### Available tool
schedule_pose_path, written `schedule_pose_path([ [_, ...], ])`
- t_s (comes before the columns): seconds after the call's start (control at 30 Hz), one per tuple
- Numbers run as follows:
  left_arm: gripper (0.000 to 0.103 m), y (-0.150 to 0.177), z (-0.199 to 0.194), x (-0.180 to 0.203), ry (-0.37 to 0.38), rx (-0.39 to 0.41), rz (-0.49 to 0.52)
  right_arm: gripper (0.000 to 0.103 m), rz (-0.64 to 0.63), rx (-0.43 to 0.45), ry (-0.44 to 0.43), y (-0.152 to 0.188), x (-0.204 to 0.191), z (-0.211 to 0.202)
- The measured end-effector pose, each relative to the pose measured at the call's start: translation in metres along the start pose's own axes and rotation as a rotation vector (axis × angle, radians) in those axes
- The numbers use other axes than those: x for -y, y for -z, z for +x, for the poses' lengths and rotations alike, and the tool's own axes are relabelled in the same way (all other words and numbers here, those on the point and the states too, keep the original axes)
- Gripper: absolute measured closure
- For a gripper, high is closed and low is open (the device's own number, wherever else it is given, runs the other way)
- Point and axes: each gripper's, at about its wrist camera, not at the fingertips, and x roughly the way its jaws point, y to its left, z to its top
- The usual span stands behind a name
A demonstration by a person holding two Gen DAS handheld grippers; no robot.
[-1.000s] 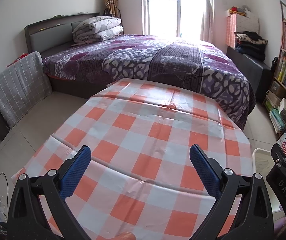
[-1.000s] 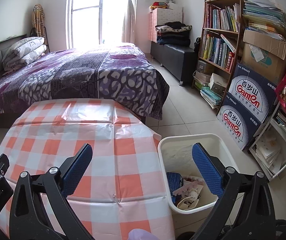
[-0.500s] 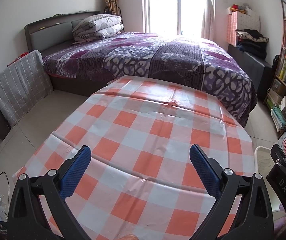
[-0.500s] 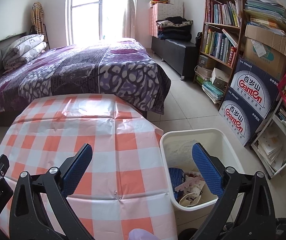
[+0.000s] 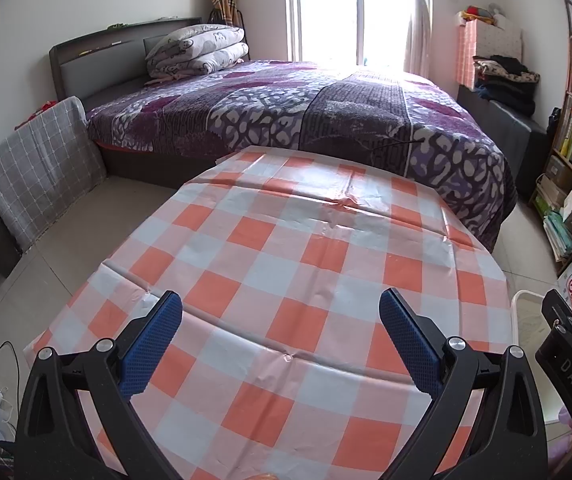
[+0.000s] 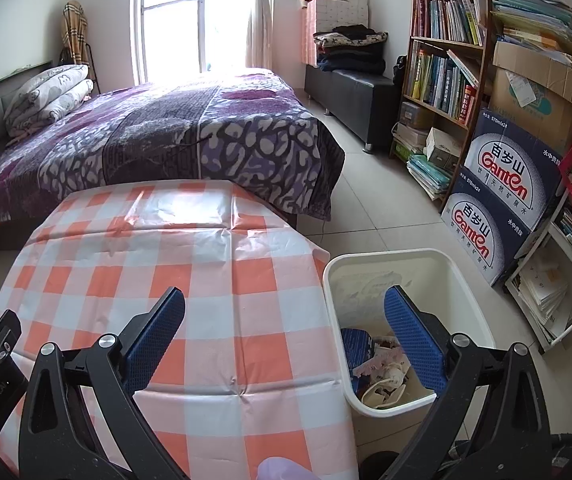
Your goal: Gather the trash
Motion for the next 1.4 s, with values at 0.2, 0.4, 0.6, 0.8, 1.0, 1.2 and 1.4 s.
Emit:
schedule_pose_path([
  [0.2, 0.007, 0.0000, -0.0003, 0.0004, -0.001, 0.001, 0.001, 0.007, -0.001, 0.001, 0.001, 0.0002, 0.0001, -0.0001],
  [0.4, 0.007, 0.0001, -0.0006, 0.0010, -0.001, 0.000, 0.001, 0.007, -0.001, 0.001, 0.001, -0.0002, 0.0009, 0.0000],
  [0.6, 0.007, 0.0002, -0.0009, 0.0020, -0.002, -0.001, 0.001, 0.007, -0.002, 0.001, 0.000, -0.0003, 0.0015, 0.0000],
  [0.8, 0.007, 0.0001, -0.0009, 0.0026, -0.003, -0.001, 0.002, 0.007, -0.002, 0.000, 0.000, -0.0004, 0.0022, 0.0002],
  [1.0, 0.007, 0.0003, -0.0007, 0.0030, -0.002, -0.002, 0.002, 0.007, -0.002, -0.003, -0.001, 0.0007, 0.0031, 0.0002],
  [1.2, 0.007, -0.0001, -0.0006, 0.0036, -0.003, -0.003, 0.003, 0.007, -0.002, -0.004, 0.000, -0.0004, 0.0030, 0.0010],
  [1.4, 0.007, 0.0049, 0.0027, 0.0028, -0.007, -0.012, 0.013, 0.007, 0.001, -0.011, 0.003, 0.0059, 0.0059, -0.0002],
])
